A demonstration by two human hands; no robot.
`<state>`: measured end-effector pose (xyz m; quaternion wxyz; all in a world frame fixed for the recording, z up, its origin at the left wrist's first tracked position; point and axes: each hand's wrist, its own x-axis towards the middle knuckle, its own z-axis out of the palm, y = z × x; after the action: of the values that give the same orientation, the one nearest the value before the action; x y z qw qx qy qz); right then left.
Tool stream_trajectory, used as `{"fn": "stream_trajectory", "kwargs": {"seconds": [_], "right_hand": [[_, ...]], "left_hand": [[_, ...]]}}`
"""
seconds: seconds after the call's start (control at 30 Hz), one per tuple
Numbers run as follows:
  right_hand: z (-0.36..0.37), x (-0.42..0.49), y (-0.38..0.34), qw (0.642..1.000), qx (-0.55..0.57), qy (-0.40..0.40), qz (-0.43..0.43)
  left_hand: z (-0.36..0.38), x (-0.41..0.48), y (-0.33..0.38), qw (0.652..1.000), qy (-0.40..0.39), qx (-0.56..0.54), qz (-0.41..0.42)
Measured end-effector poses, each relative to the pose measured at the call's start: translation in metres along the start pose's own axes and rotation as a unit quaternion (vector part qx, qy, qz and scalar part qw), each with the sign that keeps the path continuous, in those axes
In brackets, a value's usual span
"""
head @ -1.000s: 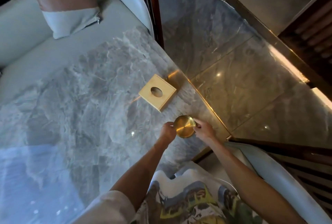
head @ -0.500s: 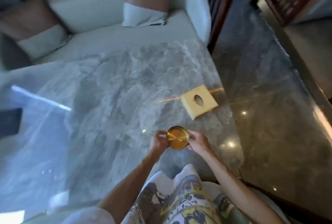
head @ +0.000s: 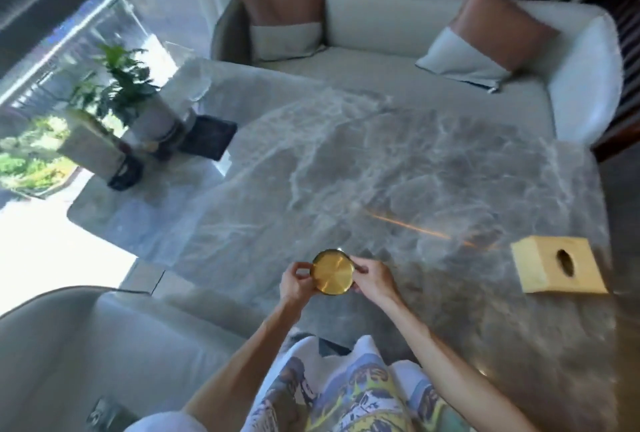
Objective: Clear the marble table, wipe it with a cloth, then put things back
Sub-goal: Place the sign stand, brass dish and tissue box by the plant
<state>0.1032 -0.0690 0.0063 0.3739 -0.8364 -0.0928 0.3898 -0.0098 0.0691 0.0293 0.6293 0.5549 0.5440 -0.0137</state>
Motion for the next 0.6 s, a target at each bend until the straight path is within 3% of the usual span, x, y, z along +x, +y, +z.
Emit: {"fn": "stream_trajectory", "kwargs": {"seconds": [0.3, 0.6], "right_hand": [[0.131, 0.005, -0.100, 0.999, 0.010, -0.040, -0.007], [0.128, 0.021, -0.110, 0.999, -0.030, -0.041, 0.005]], "left_hand": [[-0.163, 0.052, -0.009, 1.000, 0.022, 0.011, -0.008], [-0.163, 0.061, 0.011, 0.999, -0.012, 0.026, 0.019]]}}
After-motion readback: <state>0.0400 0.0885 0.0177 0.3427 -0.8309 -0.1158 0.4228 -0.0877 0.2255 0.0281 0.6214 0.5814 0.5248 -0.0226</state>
